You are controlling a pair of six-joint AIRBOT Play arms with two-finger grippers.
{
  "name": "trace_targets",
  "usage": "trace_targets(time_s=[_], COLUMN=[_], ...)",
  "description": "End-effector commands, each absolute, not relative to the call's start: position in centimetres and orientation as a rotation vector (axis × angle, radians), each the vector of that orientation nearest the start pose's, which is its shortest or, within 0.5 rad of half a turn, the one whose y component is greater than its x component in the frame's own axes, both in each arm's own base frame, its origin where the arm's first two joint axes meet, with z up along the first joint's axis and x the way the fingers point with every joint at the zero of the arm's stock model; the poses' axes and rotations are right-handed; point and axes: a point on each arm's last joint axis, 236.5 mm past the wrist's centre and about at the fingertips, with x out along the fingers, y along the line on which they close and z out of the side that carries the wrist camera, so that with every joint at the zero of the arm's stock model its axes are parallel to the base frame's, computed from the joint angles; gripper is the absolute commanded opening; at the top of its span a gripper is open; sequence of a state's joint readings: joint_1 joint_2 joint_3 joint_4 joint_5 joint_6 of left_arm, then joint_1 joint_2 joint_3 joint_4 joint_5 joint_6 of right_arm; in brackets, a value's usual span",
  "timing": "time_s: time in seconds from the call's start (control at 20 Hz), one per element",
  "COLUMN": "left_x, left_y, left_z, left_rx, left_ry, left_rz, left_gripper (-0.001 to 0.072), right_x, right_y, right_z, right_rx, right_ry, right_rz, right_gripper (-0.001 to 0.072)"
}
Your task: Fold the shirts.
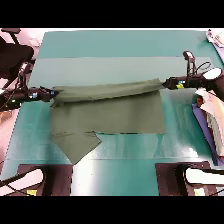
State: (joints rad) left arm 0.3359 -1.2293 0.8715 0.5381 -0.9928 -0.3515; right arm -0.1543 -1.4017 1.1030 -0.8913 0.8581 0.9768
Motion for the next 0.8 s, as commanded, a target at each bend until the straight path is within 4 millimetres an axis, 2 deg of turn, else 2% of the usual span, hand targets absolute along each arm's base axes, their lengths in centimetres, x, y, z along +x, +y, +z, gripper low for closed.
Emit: trace_targets(time_s=[0.0,0.3,0.55,0.75], left_x=[37.7,37.1,38.1,38.3], left_y=[-3.6,-3.0,-1.8,-2.0], left_z=[0.2,-1.6,-2.1,-2.0], left_rx=[-0.07,-0.085,-0.066,-0.067], left_ry=[0.882,0.922,0.902,0.894], left_rz=[-0.64,-0.599,-0.533,-0.53], left_gripper=[0.0026,0.0026,0.0026,0.0026], right_x=[43.3,42.0,42.1,42.0], right_y=[4.4,4.7,4.6,5.1], right_z=[-2.8,-4.9,-4.9,-4.9], right_rx=[0.265,0.283,0.283,0.28], right_ry=[1.038,1.071,1.068,1.073], right_rz=[0.36,0.345,0.342,0.353], right_gripper=[0.002,0.002,0.002,0.002])
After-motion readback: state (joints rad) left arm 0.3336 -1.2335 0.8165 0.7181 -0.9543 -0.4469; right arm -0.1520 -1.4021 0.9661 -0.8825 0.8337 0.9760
